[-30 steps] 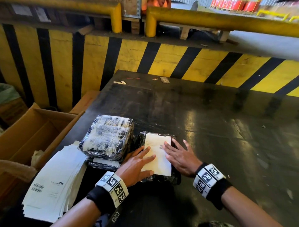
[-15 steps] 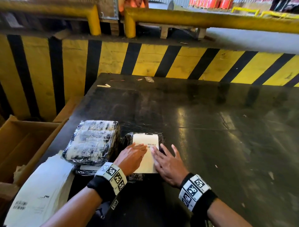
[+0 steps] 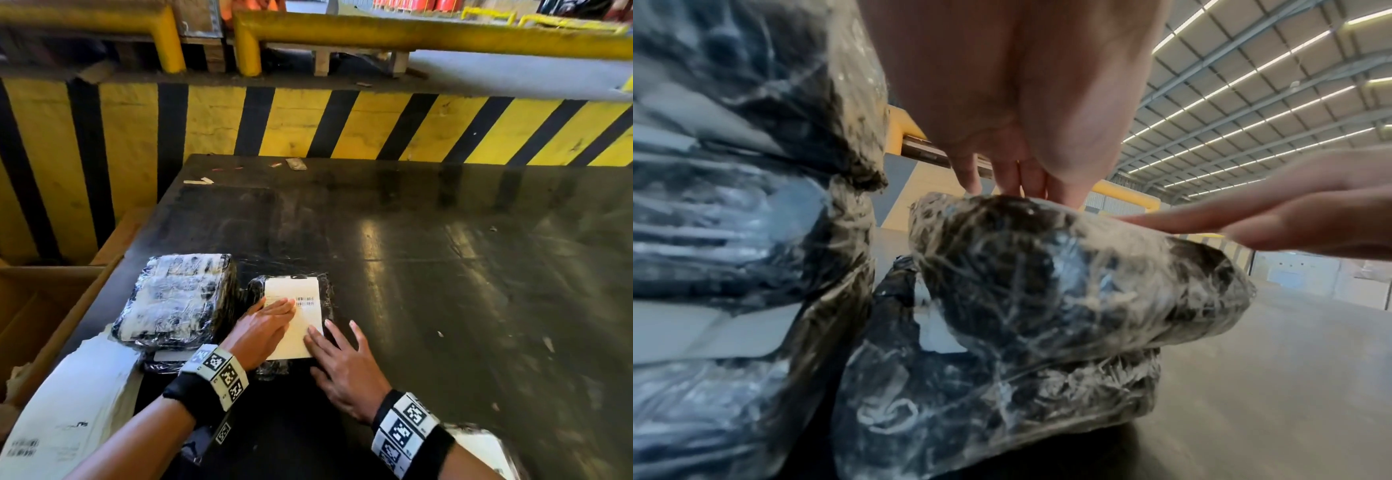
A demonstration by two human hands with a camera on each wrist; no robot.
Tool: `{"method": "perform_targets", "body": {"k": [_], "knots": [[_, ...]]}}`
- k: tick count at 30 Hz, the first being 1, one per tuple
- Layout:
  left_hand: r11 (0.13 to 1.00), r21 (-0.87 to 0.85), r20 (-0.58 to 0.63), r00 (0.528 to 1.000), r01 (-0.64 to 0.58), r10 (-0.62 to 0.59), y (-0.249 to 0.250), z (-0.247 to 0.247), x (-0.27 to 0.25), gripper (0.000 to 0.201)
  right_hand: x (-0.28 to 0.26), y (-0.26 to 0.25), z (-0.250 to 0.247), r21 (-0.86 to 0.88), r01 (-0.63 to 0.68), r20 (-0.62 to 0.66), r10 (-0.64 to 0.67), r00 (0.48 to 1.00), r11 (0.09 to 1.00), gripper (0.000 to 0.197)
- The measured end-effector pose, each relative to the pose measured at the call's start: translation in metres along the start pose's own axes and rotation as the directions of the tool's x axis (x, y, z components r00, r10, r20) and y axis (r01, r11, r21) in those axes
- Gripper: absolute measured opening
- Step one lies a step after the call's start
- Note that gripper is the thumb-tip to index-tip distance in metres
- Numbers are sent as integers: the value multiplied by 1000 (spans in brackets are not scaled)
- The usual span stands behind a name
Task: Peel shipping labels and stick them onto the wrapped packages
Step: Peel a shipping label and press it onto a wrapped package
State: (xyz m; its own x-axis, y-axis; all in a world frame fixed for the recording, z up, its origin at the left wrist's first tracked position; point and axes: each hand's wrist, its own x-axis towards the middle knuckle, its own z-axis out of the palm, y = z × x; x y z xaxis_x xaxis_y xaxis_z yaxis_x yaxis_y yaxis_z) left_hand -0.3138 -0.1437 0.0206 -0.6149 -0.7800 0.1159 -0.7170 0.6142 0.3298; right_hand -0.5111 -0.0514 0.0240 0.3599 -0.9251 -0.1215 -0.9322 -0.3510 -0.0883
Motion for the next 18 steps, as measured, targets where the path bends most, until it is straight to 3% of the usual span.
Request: {"method": "perform_targets", "body": {"k": [4, 6, 9, 15, 18], "knots": [[1000, -8, -4, 1000, 24, -24, 2, 1, -2, 40, -27, 16, 5, -47, 19, -9, -20, 1000, 999, 49], [1000, -11, -22, 1000, 22, -23, 3, 2, -2, 41, -30, 20, -1, 12, -5, -17, 6, 1000, 1000, 49], [999, 0, -12, 999, 41, -41, 4, 4, -2, 42, -19, 8, -14, 85, 5, -131, 6, 991, 996, 46], [999, -3, 14, 999, 51, -51, 1, 4, -4, 50, -7, -16, 4, -53, 44, -4, -44, 999, 998, 56], [999, -21, -13, 999, 34, -34, 0, 6, -6, 51, -21, -5, 12, -81, 60, -17, -62, 998, 995, 56]]}}
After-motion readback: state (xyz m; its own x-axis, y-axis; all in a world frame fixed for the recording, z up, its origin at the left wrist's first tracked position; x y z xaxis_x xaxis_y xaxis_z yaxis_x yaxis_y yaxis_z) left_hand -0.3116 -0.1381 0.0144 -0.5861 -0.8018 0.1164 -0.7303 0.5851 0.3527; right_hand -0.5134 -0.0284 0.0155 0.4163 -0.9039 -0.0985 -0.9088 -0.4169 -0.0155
